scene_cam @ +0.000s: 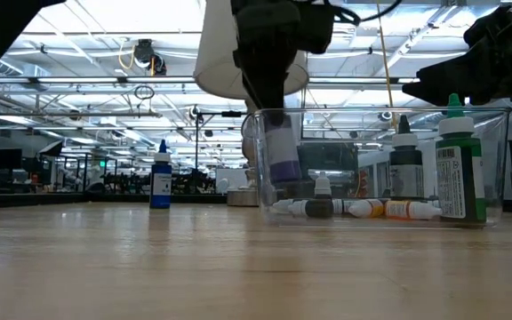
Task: Pick & Place food coloring
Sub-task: Put the large purple food coloring bottle into the transparent bin, then put the large blue food coloring bottle into the transparent bin
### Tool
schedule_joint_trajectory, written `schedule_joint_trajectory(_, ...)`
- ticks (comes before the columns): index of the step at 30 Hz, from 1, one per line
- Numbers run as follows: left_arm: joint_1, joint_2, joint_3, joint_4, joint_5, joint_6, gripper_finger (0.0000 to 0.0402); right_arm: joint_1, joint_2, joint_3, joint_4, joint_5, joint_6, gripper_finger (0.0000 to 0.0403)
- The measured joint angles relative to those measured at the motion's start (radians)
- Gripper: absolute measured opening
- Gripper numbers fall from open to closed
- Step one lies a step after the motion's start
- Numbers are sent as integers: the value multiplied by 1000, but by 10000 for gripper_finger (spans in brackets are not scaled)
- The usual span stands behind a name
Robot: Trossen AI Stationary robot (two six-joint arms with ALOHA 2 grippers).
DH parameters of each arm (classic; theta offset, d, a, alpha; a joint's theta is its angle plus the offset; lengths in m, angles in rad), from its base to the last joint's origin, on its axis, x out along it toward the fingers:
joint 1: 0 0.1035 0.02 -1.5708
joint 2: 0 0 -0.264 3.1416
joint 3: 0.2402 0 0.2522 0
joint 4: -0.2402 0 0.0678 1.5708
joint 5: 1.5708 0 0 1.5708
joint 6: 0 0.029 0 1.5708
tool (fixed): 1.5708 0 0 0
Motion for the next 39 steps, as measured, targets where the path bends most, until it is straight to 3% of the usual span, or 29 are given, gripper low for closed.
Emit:
schedule_joint_trajectory(25,44,73,0,-14,71,-63,142,0,21,0,35,3,0,238)
schedule_joint_trajectory(33,39,20,-1,-15,44,-91,326,0,21,0,36,3,0,238)
schedule_joint_trajectory(39,34,-64,-1,-48,-104,-151,388,0,21,0,38,3,0,238)
